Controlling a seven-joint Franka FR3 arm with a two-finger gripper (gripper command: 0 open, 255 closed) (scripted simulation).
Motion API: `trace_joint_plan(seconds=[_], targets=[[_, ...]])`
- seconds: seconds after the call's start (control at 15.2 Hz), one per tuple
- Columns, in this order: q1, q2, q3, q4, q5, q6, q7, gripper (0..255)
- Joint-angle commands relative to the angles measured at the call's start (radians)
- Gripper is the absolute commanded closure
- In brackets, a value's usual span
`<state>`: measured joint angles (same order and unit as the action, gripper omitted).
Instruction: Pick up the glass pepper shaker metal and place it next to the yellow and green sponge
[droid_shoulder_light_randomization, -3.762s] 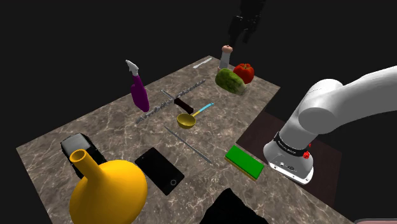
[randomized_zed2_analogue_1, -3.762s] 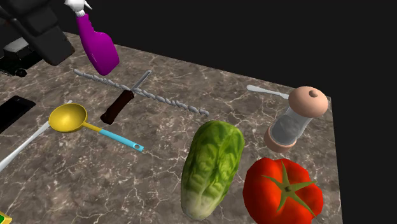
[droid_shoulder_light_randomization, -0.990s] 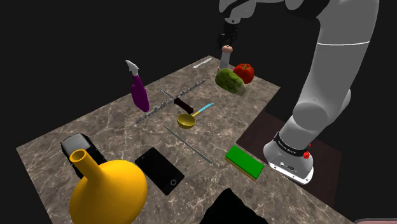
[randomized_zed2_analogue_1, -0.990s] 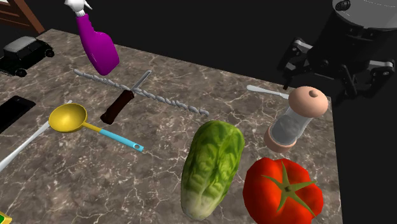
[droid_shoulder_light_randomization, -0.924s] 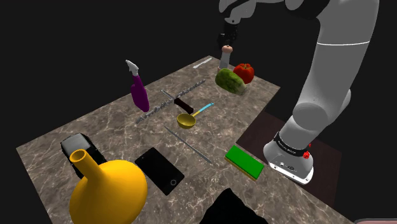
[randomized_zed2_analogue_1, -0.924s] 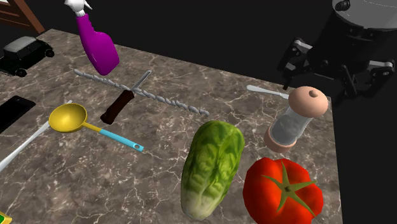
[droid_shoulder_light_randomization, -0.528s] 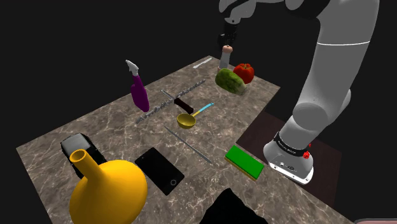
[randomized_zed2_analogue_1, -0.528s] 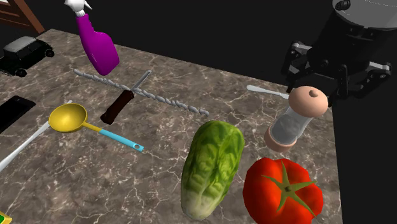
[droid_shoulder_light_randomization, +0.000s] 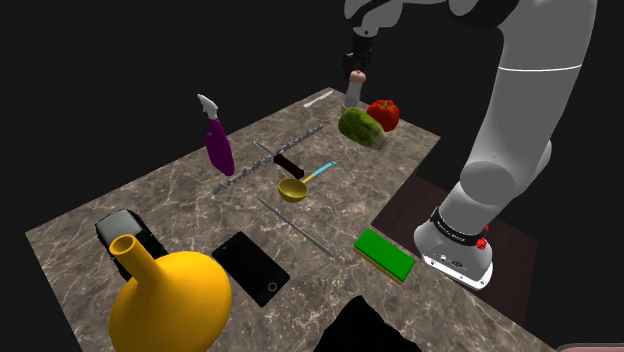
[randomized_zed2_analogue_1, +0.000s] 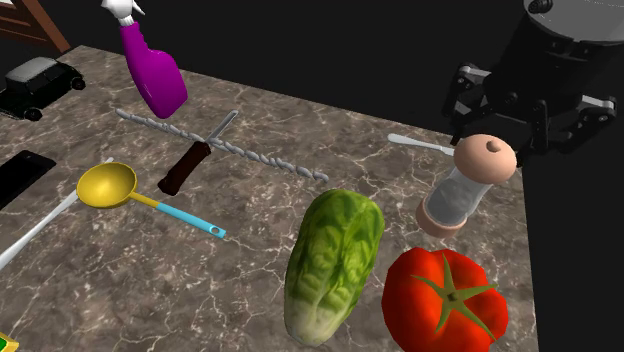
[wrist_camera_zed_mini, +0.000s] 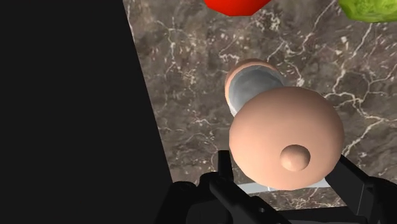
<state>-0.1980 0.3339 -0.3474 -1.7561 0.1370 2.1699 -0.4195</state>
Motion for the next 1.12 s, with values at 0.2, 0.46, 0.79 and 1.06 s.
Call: trace_joint_plan(seconds=[0.2,0.46,0.79,1.06], targets=[[0.002,-0.020,-0.004,0.034,-0.010,-0.054,0.007,255],[0.003,-0.035,-0.007,0.068,-0.018,-0.102,0.012,255],[0.003,-0.049,-0.010,0.117,-0.026,-0.163,0.017,255],[0.002,-0.057,-0.012,0.160,-0.030,-0.214,0.021,255]])
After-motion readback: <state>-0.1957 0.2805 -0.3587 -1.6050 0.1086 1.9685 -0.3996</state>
